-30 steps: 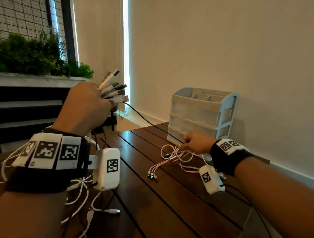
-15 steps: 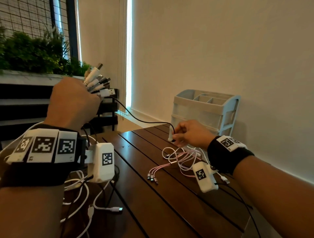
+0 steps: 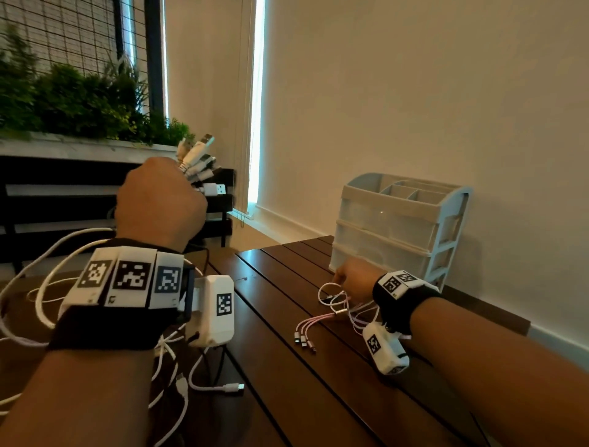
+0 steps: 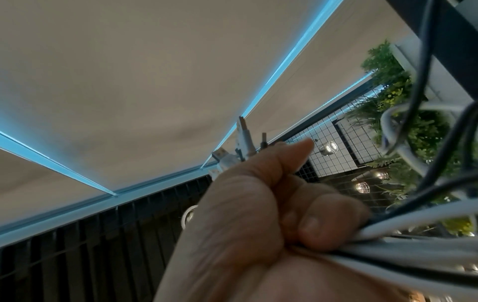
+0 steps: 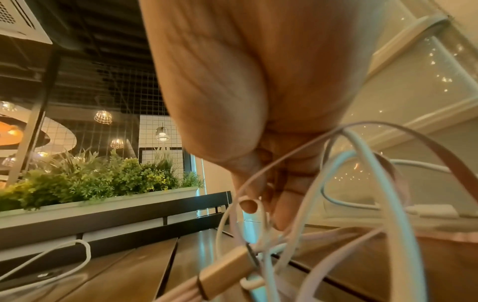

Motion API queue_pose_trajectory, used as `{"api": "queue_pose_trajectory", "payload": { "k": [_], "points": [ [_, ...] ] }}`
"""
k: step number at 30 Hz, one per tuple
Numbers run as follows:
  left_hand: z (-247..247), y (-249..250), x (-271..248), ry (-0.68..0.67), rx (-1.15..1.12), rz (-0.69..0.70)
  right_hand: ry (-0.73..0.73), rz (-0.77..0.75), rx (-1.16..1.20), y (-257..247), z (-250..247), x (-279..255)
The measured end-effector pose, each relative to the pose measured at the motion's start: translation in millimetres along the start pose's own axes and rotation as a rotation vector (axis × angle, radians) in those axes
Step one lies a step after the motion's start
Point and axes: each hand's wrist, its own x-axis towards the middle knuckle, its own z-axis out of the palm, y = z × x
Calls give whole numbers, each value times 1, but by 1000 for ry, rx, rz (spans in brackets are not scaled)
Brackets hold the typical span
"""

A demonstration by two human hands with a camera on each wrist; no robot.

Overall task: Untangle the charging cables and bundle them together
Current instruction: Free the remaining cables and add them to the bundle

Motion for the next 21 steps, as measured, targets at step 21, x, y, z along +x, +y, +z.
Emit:
{"api": "queue_pose_trajectory", "payload": {
  "k": [21],
  "points": [
    [14, 8, -3, -150, -189, 128, -166, 40, -271, -1, 27, 38]
  ]
}}
